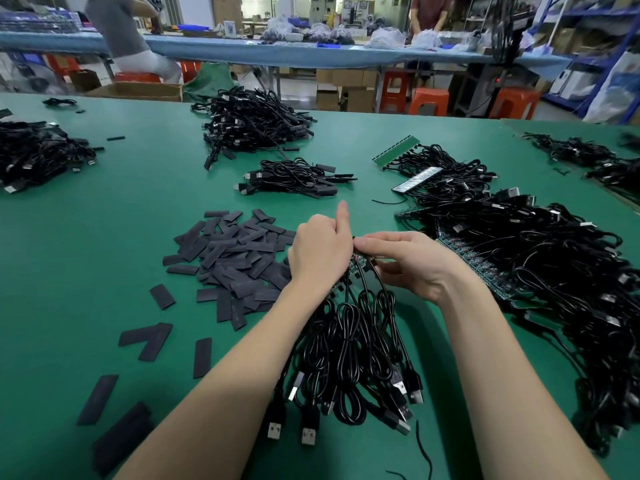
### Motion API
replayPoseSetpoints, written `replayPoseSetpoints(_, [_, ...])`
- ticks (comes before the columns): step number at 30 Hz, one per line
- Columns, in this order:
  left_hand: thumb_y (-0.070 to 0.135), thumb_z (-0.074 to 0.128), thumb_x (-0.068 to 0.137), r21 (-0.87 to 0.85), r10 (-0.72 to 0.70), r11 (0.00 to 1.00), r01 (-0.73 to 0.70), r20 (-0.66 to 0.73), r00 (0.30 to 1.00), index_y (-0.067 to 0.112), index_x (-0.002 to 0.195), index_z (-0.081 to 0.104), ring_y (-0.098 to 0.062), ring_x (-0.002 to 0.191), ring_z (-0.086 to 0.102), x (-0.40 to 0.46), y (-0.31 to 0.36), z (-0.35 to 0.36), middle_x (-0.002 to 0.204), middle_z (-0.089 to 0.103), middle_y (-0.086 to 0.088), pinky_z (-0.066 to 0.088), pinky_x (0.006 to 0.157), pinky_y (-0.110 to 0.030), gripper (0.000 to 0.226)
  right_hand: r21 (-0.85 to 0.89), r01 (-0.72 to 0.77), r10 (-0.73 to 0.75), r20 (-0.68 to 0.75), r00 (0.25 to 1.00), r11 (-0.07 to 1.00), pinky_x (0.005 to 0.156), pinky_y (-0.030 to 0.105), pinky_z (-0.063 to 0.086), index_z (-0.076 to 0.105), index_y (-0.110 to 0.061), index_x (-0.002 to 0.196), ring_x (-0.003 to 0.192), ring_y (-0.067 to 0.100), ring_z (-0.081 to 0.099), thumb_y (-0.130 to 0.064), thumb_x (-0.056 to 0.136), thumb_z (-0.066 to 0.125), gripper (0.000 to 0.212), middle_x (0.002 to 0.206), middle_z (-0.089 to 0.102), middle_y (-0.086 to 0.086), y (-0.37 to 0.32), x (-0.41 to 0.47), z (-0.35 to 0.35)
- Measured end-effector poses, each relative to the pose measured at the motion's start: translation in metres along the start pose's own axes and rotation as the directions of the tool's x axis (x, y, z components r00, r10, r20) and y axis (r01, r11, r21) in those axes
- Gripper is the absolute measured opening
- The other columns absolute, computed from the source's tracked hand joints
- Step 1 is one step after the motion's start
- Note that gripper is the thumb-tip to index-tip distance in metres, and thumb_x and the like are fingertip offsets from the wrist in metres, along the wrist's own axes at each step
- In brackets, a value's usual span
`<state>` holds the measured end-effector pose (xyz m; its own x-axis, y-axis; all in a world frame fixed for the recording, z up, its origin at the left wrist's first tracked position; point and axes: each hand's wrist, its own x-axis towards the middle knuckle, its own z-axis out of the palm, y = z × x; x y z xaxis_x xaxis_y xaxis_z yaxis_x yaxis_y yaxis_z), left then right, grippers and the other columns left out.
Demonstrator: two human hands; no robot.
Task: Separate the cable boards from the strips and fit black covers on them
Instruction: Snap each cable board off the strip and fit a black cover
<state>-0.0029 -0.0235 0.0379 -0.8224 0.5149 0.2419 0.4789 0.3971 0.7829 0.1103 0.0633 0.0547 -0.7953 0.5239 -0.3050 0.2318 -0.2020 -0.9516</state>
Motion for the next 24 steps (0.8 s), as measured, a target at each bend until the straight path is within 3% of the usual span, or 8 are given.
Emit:
replayPoseSetpoints(4, [0.054, 0.030, 0.105, -0.010, 0.038, 0.999, -0.038, -0.037, 0.999, 0.015, 0.046, 0.034, -0.025, 0.054, 0.046, -0.001, 0.003, 0.000, 0.051, 0.046, -0.002, 0.040, 0.061, -0.037, 0.071, 0.049, -0.008, 0.007, 0.037, 0.999, 0.999, 0.051, 0.014, 0.047, 0.082, -0.012, 0.087, 0.055, 0.005, 0.047, -0.027, 0.060, 0.086, 0.031, 0.066, 0.060, -0.007, 0.001, 0.001, 0.000])
replayPoseSetpoints(9, [0.049, 0.028, 0.106, -0.047, 0.041, 0.998, -0.044, -0.051, 0.998, 0.012, 0.048, 0.038, -0.031, 0.062, 0.051, -0.001, 0.004, 0.000, 0.054, 0.049, -0.005, 0.045, 0.067, -0.040, 0.070, 0.142, -0.054, 0.044, 0.071, 0.996, 0.988, 0.059, 0.018, 0.043, 0.081, -0.017, 0.073, 0.061, 0.009, 0.047, -0.026, 0.057, 0.084, 0.019, 0.077, 0.055, -0.001, 0.005, 0.003, 0.004])
replayPoseSetpoints(12, [0.044, 0.028, 0.107, -0.120, 0.044, 0.992, -0.049, -0.047, 0.998, 0.013, 0.047, 0.033, -0.026, 0.053, 0.041, 0.001, 0.004, 0.003, 0.047, 0.038, -0.001, 0.038, 0.061, -0.037, 0.068, 0.275, -0.106, 0.085, 0.087, 0.993, 0.956, 0.046, 0.016, 0.048, 0.076, -0.015, 0.063, 0.050, 0.007, 0.055, -0.017, 0.068, 0.080, 0.007, 0.065, 0.062, -0.001, 0.006, 0.002, 0.005])
replayPoseSetpoints(14, [0.045, 0.028, 0.107, -0.180, 0.018, 0.984, -0.018, 0.001, 1.000, 0.010, 0.047, 0.040, -0.025, 0.053, 0.044, 0.004, 0.003, 0.005, 0.046, 0.040, 0.000, 0.039, 0.062, -0.037, 0.071, 0.305, -0.111, 0.096, 0.064, 0.993, 0.946, 0.046, 0.017, 0.049, 0.073, -0.015, 0.063, 0.048, 0.006, 0.059, -0.017, 0.070, 0.079, 0.010, 0.060, 0.065, -0.001, 0.005, 0.000, 0.001])
replayPoseSetpoints(16, [0.050, 0.027, 0.106, -0.180, 0.009, 0.984, 0.012, 0.112, 0.994, 0.006, 0.053, 0.058, -0.022, 0.061, 0.057, 0.004, 0.000, 0.004, 0.047, 0.051, 0.004, 0.045, 0.070, -0.034, 0.076, 0.224, -0.093, 0.095, 0.001, 0.995, 0.970, 0.054, 0.019, 0.048, 0.071, -0.018, 0.073, 0.053, 0.007, 0.061, -0.027, 0.065, 0.082, 0.017, 0.066, 0.066, -0.003, 0.001, -0.003, -0.007])
replayPoseSetpoints(18, [0.051, 0.027, 0.106, -0.109, 0.048, 0.994, -0.026, 0.206, 0.977, 0.012, 0.064, 0.069, -0.015, 0.072, 0.063, 0.002, -0.002, 0.001, 0.058, 0.064, 0.007, 0.047, 0.077, -0.031, 0.071, 0.137, -0.044, 0.053, -0.067, 0.996, 0.990, 0.058, 0.020, 0.046, 0.068, -0.021, 0.082, 0.059, 0.007, 0.062, -0.035, 0.059, 0.081, 0.030, 0.071, 0.066, -0.006, -0.003, -0.006, -0.016])
replayPoseSetpoints(21, [0.046, 0.036, 0.106, -0.026, 0.142, 0.990, -0.140, 0.218, 0.966, 0.014, 0.088, 0.064, -0.019, 0.083, 0.062, -0.002, 0.004, -0.001, 0.086, 0.069, 0.002, 0.050, 0.084, -0.036, 0.046, 0.105, 0.054, -0.037, -0.155, 0.987, 0.993, 0.061, 0.022, 0.045, 0.068, -0.024, 0.083, 0.065, 0.008, 0.060, -0.040, 0.061, 0.081, 0.030, 0.068, 0.066, -0.012, -0.010, -0.009, -0.025])
replayPoseSetpoints(24, [0.035, 0.048, 0.104, -0.316, 0.085, 0.949, 0.010, 0.285, 0.955, 0.016, 0.099, 0.059, -0.016, 0.087, 0.066, -0.009, 0.021, 0.000, 0.097, 0.070, 0.000, 0.051, 0.081, -0.034, 0.023, 0.072, 0.099, -0.081, -0.221, 0.972, 0.992, 0.068, 0.023, 0.044, 0.073, -0.027, 0.081, 0.073, 0.011, 0.056, -0.032, 0.081, 0.079, 0.008, 0.068, 0.066, -0.014, -0.012, -0.008, -0.024])
